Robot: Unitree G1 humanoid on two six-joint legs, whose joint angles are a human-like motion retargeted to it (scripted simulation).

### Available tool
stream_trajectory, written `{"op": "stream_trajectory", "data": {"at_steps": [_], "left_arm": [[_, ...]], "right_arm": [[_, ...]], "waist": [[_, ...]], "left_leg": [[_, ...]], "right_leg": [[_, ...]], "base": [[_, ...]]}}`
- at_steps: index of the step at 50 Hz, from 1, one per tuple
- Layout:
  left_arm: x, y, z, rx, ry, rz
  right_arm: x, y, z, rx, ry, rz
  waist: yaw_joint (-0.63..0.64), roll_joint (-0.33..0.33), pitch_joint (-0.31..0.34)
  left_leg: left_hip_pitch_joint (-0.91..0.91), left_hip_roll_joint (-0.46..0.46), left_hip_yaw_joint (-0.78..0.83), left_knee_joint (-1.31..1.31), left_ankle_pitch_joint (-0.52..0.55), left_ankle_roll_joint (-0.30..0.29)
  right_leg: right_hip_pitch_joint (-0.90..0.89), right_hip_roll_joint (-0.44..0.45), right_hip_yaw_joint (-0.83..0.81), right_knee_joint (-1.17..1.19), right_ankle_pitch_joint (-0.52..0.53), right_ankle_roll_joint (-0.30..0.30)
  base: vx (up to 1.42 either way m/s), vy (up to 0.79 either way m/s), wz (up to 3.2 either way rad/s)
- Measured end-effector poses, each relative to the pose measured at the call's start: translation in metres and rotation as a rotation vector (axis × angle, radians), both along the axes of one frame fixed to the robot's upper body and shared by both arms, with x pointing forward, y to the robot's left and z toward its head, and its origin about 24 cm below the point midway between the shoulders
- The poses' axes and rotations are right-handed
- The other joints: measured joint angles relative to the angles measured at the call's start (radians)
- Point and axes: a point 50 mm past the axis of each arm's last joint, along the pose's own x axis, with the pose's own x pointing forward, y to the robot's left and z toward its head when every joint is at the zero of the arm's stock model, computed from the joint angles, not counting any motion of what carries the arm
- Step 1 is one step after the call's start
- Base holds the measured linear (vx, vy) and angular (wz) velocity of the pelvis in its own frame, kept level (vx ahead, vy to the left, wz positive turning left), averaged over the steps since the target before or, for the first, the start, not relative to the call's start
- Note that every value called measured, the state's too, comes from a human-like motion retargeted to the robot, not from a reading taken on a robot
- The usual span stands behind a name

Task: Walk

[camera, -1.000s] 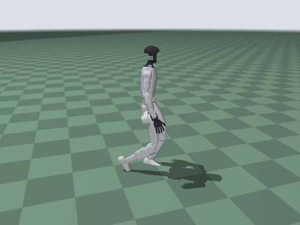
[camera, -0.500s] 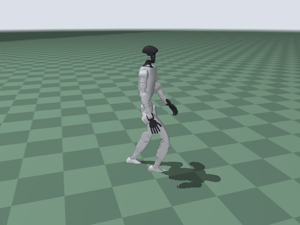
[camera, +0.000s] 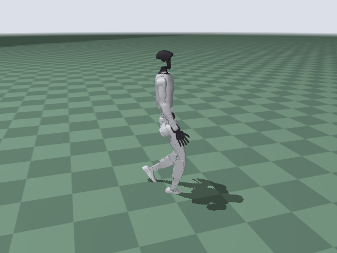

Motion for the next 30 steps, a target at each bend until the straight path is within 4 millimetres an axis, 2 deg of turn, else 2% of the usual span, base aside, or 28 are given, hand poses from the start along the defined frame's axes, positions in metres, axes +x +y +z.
{"op": "stream_trajectory", "data": {"at_steps": [3, 5, 6, 8, 10, 13, 15, 17, 20, 22, 25, 28, 30], "left_arm": [[0.021, 0.004, 0.003, 0.022, -0.074, -0.015], [0.046, 0.006, 0.008, 0.042, -0.154, -0.033], [0.059, 0.007, 0.012, 0.051, -0.196, -0.039], [0.085, 0.008, 0.019, 0.07, -0.277, -0.049], [0.104, 0.009, 0.026, 0.087, -0.34, -0.056], [0.117, 0.01, 0.032, 0.101, -0.384, -0.051], [0.119, 0.012, 0.033, 0.106, -0.389, -0.04], [0.114, 0.014, 0.032, 0.107, -0.375, -0.026], [0.103, 0.018, 0.028, 0.109, -0.337, 0.014], [0.095, 0.022, 0.024, 0.105, -0.304, 0.055], [0.083, 0.026, 0.021, 0.097, -0.255, 0.115], [0.067, 0.024, 0.015, 0.083, -0.19, 0.147], [0.055, 0.02, 0.011, 0.066, -0.138, 0.149]], "right_arm": [[-0.003, 0.004, -0.002, -0.006, 0.022, 0.009], [-0.001, 0.004, -0.002, -0.014, 0.024, 0.008], [0.0, 0.003, -0.002, -0.016, 0.024, 0.002], [0.002, 0.001, -0.001, -0.016, 0.024, -0.014], [0.001, -0.002, -0.001, -0.012, 0.023, -0.036], [0.0, -0.009, 0.001, -0.003, 0.014, -0.066], [-0.001, -0.014, 0.002, 0.002, 0.001, -0.084], [-0.005, -0.021, 0.004, 0.007, -0.016, -0.118], [-0.009, -0.032, 0.007, 0.021, -0.052, -0.187], [-0.009, -0.038, 0.01, 0.03, -0.083, -0.233], [-0.004, -0.047, 0.017, 0.033, -0.142, -0.282], [0.002, -0.053, 0.024, 0.015, -0.185, -0.285], [0.005, -0.055, 0.026, 0.003, -0.192, -0.274]], "waist": [[-0.018, -0.023, 0.017], [-0.032, -0.054, 0.038], [-0.038, -0.071, 0.047], [-0.049, -0.104, 0.062], [-0.058, -0.135, 0.072], [-0.061, -0.175, 0.07], [-0.057, -0.205, 0.055], [-0.05, -0.231, 0.037], [-0.029, -0.244, 0.012], [-0.01, -0.231, 0.002], [0.023, -0.199, 0.003], [0.04, -0.176, 0.031], [0.052, -0.147, 0.042]], "left_leg": [[0.058, -0.011, -0.011, -0.132, -0.09, 0.022], [0.083, -0.028, 0.014, -0.235, -0.169, 0.071], [0.086, -0.04, 0.031, -0.282, -0.19, 0.092], [0.078, -0.069, 0.059, -0.359, -0.195, 0.115], [0.053, -0.106, 0.073, -0.405, -0.16, 0.114], [-0.025, -0.177, 0.058, -0.422, -0.054, 0.055], [-0.102, -0.232, 0.047, -0.411, 0.061, 0.0], [-0.195, -0.281, 0.074, -0.369, 0.145, 0.0], [-0.343, -0.307, 0.114, -0.281, 0.208, 0.0], [-0.437, -0.288, 0.122, -0.212, 0.19, 0.0], [-0.575, -0.236, 0.117, -0.095, 0.134, 0.0], [-0.691, -0.186, 0.115, 0.017, 0.095, 0.0], [-0.759, -0.131, 0.104, 0.076, 0.074, 0.0]], "right_leg": [[-0.048, -0.023, 0.004, 0.048, 0.06, 0.045], [-0.095, -0.067, 0.008, 0.089, 0.114, 0.085], [-0.118, -0.103, 0.0, 0.112, 0.104, 0.084], [-0.154, -0.175, -0.019, 0.169, 0.043, 0.073], [-0.169, -0.247, -0.042, 0.263, -0.053, 0.044], [-0.145, -0.326, -0.063, 0.456, -0.175, -0.017], [-0.105, -0.343, -0.05, 0.547, -0.204, -0.033], [-0.041, -0.327, -0.019, 0.582, -0.187, -0.01], [0.074, -0.234, 0.03, 0.519, -0.127, 0.046], [0.151, -0.154, 0.062, 0.408, -0.114, 0.057], [0.248, -0.065, 0.09, 0.221, -0.206, 0.005], [0.286, -0.036, 0.089, 0.125, -0.395, -0.083], [0.299, -0.005, 0.092, 0.057, -0.455, -0.124]], "base": [[-0.41, 0.07, -0.08], [-0.47, 0.11, 0.0], [-0.48, 0.12, 0.01], [-0.49, 0.11, 0.03], [-0.49, 0.09, 0.07], [-0.47, 0.06, 0.09], [-0.46, 0.09, 0.21], [-0.44, 0.16, 0.29], [-0.4, 0.13, 0.14], [-0.35, 0.08, -0.11], [-0.29, 0.07, -0.28], [-0.21, 0.06, -0.35], [-0.12, 0.05, -0.46]]}}
